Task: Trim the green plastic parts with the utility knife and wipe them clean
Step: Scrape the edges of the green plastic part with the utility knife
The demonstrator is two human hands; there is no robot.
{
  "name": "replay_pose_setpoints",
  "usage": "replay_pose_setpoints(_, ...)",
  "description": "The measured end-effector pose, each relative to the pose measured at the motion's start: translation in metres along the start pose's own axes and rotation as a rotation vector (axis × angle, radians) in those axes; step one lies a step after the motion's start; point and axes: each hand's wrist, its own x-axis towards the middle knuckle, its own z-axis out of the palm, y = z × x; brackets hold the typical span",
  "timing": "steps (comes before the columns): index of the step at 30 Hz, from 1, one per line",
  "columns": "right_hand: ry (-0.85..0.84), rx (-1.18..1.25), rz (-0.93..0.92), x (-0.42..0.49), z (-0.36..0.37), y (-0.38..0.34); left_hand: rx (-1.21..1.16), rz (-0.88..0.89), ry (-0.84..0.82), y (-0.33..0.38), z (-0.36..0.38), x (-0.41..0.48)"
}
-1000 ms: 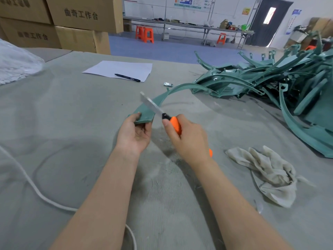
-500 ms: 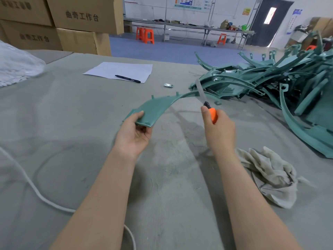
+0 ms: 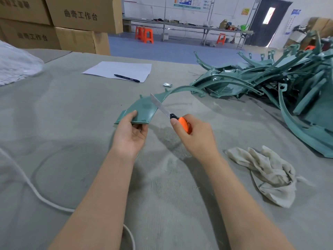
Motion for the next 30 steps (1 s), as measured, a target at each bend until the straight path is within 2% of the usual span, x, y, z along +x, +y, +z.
replay_pose_setpoints(18, 0.116, -0.110, 0.096, 0.005, 0.000, 0.000, 0.080, 0.019, -0.040, 0.003, 0.000, -0.004)
replay_pose_setpoints(22, 0.218, -0.086, 0.210, 0.014, -0.009, 0.011, 0.096, 0.009, -0.044, 0.006, 0.000, -0.006)
replay_pose_setpoints(26, 0.234, -0.124, 0.292, 0.017, -0.022, 0.028, 0.128, 0.011, -0.050, 0.004, 0.003, -0.009)
replay_pose_setpoints(30, 0.250, -0.015, 0.345, 0.019, -0.036, 0.032, 0.090, 0.023, -0.048, 0.007, 0.002, -0.009)
